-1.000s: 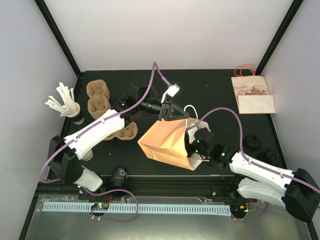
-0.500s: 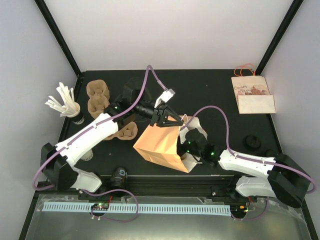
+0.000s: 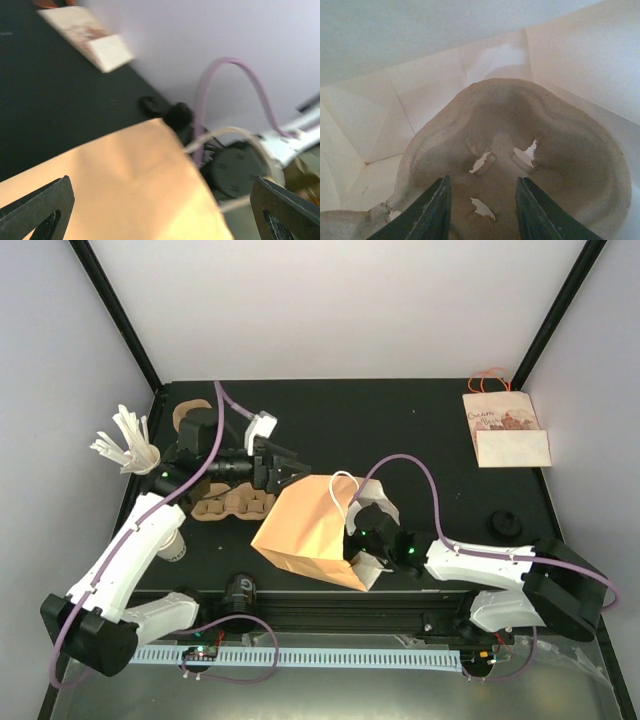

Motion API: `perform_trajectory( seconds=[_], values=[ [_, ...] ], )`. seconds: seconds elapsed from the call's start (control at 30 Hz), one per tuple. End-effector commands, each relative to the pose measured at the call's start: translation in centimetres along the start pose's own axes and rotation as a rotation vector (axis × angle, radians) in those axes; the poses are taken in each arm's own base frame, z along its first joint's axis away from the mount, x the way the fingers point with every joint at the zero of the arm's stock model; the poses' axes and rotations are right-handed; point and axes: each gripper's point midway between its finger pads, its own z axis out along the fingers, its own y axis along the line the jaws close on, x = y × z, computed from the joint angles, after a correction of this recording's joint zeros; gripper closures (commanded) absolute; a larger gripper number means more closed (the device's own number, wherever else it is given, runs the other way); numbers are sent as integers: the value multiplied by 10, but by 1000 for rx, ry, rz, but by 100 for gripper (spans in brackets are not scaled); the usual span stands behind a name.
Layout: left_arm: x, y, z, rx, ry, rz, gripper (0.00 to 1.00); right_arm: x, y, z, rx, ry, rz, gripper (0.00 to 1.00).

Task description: Pack the takeout coffee

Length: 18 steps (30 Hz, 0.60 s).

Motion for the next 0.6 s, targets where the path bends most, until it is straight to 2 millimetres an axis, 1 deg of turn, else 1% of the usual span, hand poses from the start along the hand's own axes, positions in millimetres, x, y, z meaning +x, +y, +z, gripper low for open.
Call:
perform_trajectory(
  seconds=[0.0,0.13,0.23,0.27,0.37,0.4,0.47,0.5,0.57],
  values=[
    [21,77,-26,-410,19,-130,1,-19,6,-1,20,-38,-32,63],
    [52,116,-30,-569,179,-261,1,-21,8,-3,7,-53,-20,63],
    [69,149,-38,-711,239,-341,1,-24,9,-5,2,-59,-18,63],
    [72,157,-39,-734,241,-363,1,-24,9,-5,0,-58,-20,63],
    [78,174,-34,-744,207,-415,12,-24,10,-5,-1,-58,-19,63],
    [80,179,-32,-741,196,-432,17,-24,10,-5,-5,-57,-19,63],
    [91,192,-30,-752,191,-480,25,-24,11,-5,-8,-50,-15,63],
    [96,199,-30,-762,190,-499,32,-24,11,-5,-10,-47,-14,63],
    [105,211,-30,-782,189,-533,41,-25,13,-5,-18,-46,-11,63]
  ],
)
